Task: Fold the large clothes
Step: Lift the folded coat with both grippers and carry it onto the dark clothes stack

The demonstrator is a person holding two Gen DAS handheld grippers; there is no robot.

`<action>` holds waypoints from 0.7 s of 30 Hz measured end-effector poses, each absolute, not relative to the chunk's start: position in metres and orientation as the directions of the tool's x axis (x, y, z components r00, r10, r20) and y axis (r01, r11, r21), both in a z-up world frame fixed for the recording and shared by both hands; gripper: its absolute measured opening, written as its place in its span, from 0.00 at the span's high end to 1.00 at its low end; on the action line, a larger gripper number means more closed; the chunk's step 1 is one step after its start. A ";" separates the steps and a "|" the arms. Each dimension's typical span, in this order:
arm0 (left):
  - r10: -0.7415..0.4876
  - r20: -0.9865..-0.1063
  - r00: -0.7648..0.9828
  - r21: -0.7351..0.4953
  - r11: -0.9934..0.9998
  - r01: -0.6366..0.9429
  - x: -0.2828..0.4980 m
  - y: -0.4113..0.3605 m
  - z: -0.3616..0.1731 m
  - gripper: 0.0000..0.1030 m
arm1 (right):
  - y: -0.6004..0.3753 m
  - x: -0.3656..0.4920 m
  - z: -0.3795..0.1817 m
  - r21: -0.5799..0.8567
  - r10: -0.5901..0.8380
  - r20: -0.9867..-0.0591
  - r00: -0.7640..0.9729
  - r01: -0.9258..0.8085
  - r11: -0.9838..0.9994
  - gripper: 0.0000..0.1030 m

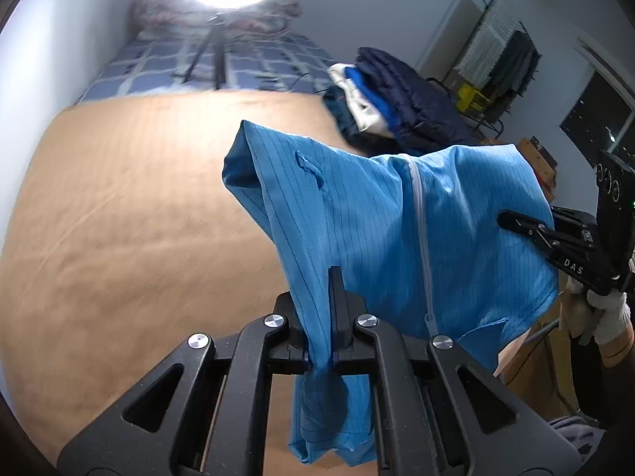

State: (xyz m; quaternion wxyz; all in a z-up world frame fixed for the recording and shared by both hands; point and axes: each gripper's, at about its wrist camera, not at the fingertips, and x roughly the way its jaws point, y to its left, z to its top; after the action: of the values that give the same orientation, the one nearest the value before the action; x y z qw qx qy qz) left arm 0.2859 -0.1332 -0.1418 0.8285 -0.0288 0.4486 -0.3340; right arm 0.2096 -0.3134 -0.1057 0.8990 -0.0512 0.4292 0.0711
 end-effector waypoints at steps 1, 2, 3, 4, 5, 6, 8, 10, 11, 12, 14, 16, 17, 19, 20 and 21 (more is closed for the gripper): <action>-0.585 -0.721 0.371 -0.348 0.769 0.536 0.290 -0.143 -0.139 0.96 | -0.320 0.211 -0.103 -0.032 0.078 -0.777 0.625 -0.164 0.986 0.96; -0.589 -0.719 0.369 -0.347 0.764 0.543 0.293 -0.151 -0.136 0.96 | -0.331 0.214 -0.100 -0.030 0.072 -0.775 0.628 -0.151 0.988 0.96; -0.592 -0.717 0.367 -0.345 0.760 0.551 0.297 -0.159 -0.134 0.96 | -0.340 0.217 -0.097 -0.026 0.069 -0.773 0.630 -0.140 0.990 0.96; -0.599 -0.713 0.364 -0.341 0.750 0.566 0.302 -0.172 -0.129 0.96 | -0.349 0.221 -0.095 -0.024 0.066 -0.773 0.631 -0.133 0.991 0.96; -0.604 -0.710 0.361 -0.338 0.743 0.578 0.307 -0.183 -0.126 0.96 | -0.358 0.225 -0.092 -0.022 0.062 -0.771 0.634 -0.124 0.992 0.96; -0.607 -0.709 0.359 -0.335 0.738 0.586 0.310 -0.191 -0.125 0.96 | -0.367 0.228 -0.089 -0.024 0.055 -0.769 0.637 -0.115 0.993 0.96; -0.618 -0.704 0.350 -0.330 0.721 0.609 0.321 -0.212 -0.120 0.96 | -0.383 0.233 -0.084 -0.027 0.043 -0.764 0.644 -0.098 0.995 0.96; -0.632 -0.696 0.341 -0.332 0.704 0.628 0.334 -0.234 -0.114 0.96 | -0.398 0.241 -0.078 -0.030 0.031 -0.760 0.649 -0.082 0.996 0.97; -0.640 -0.690 0.338 -0.335 0.696 0.636 0.341 -0.243 -0.111 0.96 | -0.409 0.248 -0.075 -0.035 0.020 -0.757 0.653 -0.072 0.997 0.97; -0.648 -0.683 0.336 -0.336 0.688 0.643 0.348 -0.252 -0.108 0.96 | -0.417 0.253 -0.073 -0.040 0.013 -0.755 0.655 -0.065 0.997 0.97; -0.663 -0.670 0.335 -0.339 0.674 0.657 0.361 -0.270 -0.101 0.96 | -0.435 0.266 -0.066 -0.053 -0.010 -0.749 0.663 -0.045 0.998 0.97; -0.680 -0.653 0.334 -0.343 0.658 0.670 0.376 -0.289 -0.093 0.96 | -0.452 0.278 -0.058 -0.066 -0.035 -0.740 0.672 -0.021 0.998 0.97; -0.690 -0.642 0.335 -0.343 0.649 0.679 0.384 -0.300 -0.088 0.96 | -0.460 0.285 -0.054 -0.076 -0.050 -0.735 0.677 -0.008 0.997 0.97; -0.703 -0.625 0.339 -0.342 0.638 0.690 0.400 -0.320 -0.080 0.96 | -0.472 0.294 -0.046 -0.100 -0.082 -0.722 0.687 0.014 0.995 0.97; -0.709 -0.614 0.347 -0.333 0.631 0.701 0.410 -0.332 -0.073 0.96 | -0.479 0.300 -0.042 -0.107 -0.094 -0.714 0.693 0.025 0.994 0.97; -0.712 -0.605 0.355 -0.324 0.628 0.708 0.417 -0.342 -0.068 0.96 | -0.487 0.307 -0.037 -0.112 -0.106 -0.706 0.700 0.037 0.993 0.97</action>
State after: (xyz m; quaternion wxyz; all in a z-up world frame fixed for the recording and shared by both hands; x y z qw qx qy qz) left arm 0.4172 -0.3416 -0.0676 0.8230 -0.0033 0.3695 -0.4314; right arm 0.3067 -0.4865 -0.0374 0.9208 -0.0445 0.3855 -0.0389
